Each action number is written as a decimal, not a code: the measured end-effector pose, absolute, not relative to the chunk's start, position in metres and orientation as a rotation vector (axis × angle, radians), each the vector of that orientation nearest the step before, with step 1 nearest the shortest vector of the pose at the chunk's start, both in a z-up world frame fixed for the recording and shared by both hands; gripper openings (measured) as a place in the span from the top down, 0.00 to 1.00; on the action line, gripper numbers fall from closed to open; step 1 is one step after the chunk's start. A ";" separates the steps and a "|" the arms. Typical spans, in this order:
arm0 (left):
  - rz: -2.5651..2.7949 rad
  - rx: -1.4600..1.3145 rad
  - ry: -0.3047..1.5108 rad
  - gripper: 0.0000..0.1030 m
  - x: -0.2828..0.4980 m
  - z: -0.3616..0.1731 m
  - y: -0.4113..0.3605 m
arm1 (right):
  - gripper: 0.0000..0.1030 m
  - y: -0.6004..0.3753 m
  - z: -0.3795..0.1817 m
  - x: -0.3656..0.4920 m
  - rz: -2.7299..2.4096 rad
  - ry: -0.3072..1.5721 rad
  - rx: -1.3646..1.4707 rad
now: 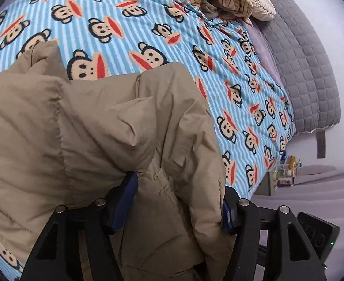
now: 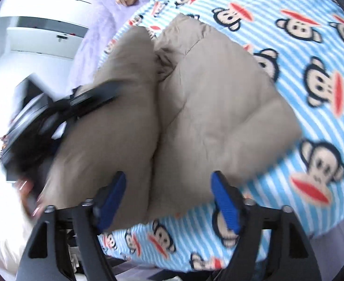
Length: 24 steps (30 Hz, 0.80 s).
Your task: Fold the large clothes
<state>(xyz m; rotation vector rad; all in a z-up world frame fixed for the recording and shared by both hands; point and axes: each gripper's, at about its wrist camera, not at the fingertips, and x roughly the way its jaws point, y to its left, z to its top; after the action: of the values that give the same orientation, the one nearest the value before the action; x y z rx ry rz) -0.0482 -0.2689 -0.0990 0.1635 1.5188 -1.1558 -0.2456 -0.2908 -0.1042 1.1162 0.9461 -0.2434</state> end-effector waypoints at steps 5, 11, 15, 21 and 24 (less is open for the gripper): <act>-1.147 0.247 1.358 0.39 -0.050 -0.068 -0.269 | 0.14 -0.270 -0.079 -0.262 -0.126 0.873 1.105; -0.998 0.307 1.045 0.04 -0.031 -0.013 -0.225 | 0.14 -0.258 -0.072 -0.225 -0.054 0.889 0.997; -0.775 0.282 0.948 0.01 0.009 -0.013 -0.180 | 0.78 -0.271 -0.077 -0.204 -0.222 0.945 0.900; -0.613 0.261 1.115 0.01 0.057 -0.080 -0.163 | 0.82 -0.297 -0.081 -0.226 -0.331 0.963 0.841; -0.640 0.227 1.152 0.01 0.051 -0.098 -0.184 | 0.82 -0.305 -0.085 -0.242 -0.357 0.974 0.852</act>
<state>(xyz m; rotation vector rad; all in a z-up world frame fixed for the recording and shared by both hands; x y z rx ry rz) 0.0506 -0.1837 -0.0981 0.2267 1.1521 -0.6397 -0.2416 -0.3047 -0.0846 0.8518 0.9743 -0.3567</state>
